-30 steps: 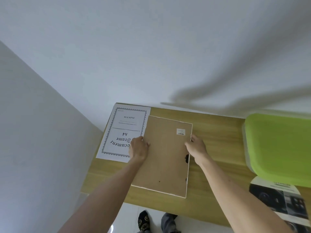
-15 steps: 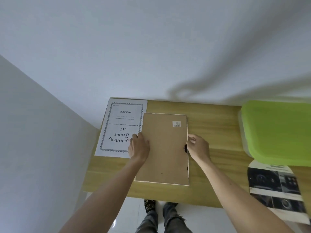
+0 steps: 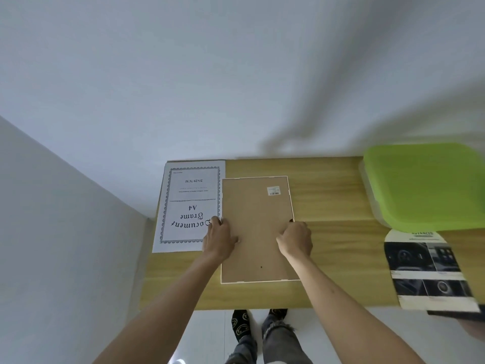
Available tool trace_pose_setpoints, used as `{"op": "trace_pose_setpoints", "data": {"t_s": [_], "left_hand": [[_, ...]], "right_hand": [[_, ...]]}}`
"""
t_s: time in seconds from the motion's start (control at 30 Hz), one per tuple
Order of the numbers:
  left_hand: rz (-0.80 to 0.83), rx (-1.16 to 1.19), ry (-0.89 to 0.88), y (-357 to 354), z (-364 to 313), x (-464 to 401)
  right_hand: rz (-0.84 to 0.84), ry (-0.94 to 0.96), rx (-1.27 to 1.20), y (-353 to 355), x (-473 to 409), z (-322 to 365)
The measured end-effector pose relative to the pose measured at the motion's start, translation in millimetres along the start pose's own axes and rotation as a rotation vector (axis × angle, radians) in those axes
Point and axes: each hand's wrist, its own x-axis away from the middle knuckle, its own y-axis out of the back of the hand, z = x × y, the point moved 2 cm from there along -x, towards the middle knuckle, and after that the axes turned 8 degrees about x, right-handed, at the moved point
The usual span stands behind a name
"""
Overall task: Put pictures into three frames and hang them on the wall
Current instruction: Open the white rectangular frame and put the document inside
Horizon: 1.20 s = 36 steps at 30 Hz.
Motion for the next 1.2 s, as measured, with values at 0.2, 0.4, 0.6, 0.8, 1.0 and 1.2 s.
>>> {"op": "trace_pose_setpoints", "data": {"t_s": [0.2, 0.4, 0.6, 0.8, 1.0, 1.2], "left_hand": [[-0.003, 0.026, -0.018, 0.3, 0.6, -4.7], [0.009, 0.092, -0.038, 2.4, 7.5, -5.2], [-0.035, 0.343, -0.011, 4.5, 15.3, -0.1], [-0.087, 0.619, 0.017, 3.4, 14.2, 2.9], [-0.05, 0.764, 0.142, 6.8, 19.2, 2.9], [-0.062, 0.706, 0.161, 13.3, 22.8, 4.5]], "right_hand": [[0.042, -0.203, -0.283, 18.2, 1.1, 6.3], [0.073, -0.223, -0.407, 22.8, 1.3, -3.6], [0.139, -0.17, -0.593, 21.3, -9.1, -19.8], [0.065, -0.142, -0.649, 16.7, -6.5, -23.7], [0.063, -0.163, -0.685, 16.3, -3.2, -16.6], [0.16, -0.169, -0.815, 21.6, -7.8, -25.5]]}}
